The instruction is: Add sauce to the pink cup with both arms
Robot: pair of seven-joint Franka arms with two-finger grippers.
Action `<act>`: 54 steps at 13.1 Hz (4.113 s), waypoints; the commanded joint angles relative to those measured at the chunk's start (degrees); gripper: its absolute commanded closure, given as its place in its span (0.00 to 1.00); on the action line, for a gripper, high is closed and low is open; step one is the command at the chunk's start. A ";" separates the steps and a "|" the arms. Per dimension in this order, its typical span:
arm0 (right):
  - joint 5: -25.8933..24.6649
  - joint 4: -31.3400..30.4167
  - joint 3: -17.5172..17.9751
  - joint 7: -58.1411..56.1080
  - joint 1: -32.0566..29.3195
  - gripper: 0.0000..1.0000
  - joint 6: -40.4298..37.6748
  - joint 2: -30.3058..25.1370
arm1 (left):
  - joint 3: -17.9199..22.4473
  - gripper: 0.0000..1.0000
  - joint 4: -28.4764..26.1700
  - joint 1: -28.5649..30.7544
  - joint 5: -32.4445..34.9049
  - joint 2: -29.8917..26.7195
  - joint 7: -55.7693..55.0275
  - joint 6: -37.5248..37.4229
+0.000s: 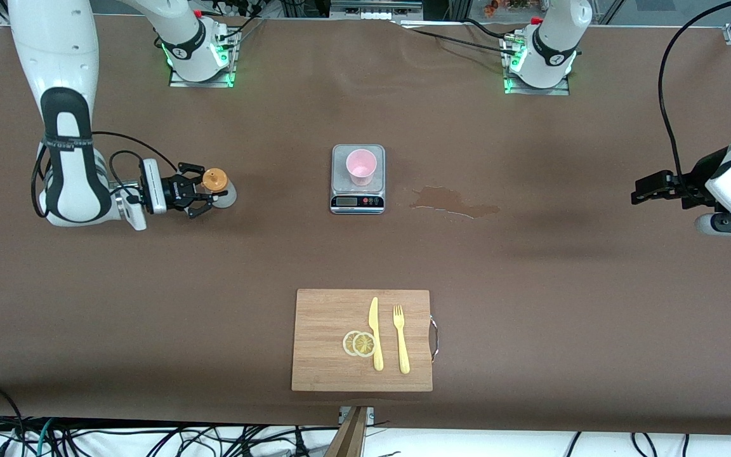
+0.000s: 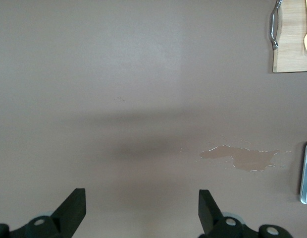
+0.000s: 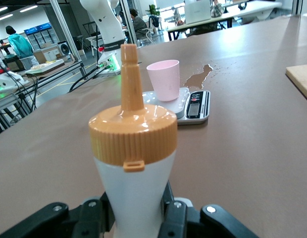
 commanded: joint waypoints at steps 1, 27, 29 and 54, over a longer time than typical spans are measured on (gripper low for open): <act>0.99 4.60 0.77 -5.54 -2.60 0.79 -4.56 4.68 | 0.14 0.00 3.16 0.10 0.31 1.08 0.62 -1.30; -34.87 43.18 -3.72 79.28 -3.41 0.01 -19.25 -4.45 | -0.13 0.00 3.34 -0.34 0.04 1.08 0.62 -1.30; -39.68 46.69 -3.72 88.53 -0.95 0.01 -18.38 -5.67 | -0.04 0.00 3.34 -0.26 0.04 1.08 0.62 -1.30; -67.83 24.30 29.86 147.89 -21.15 0.01 4.74 -35.74 | -0.04 0.00 3.34 0.18 0.04 1.17 0.71 -1.30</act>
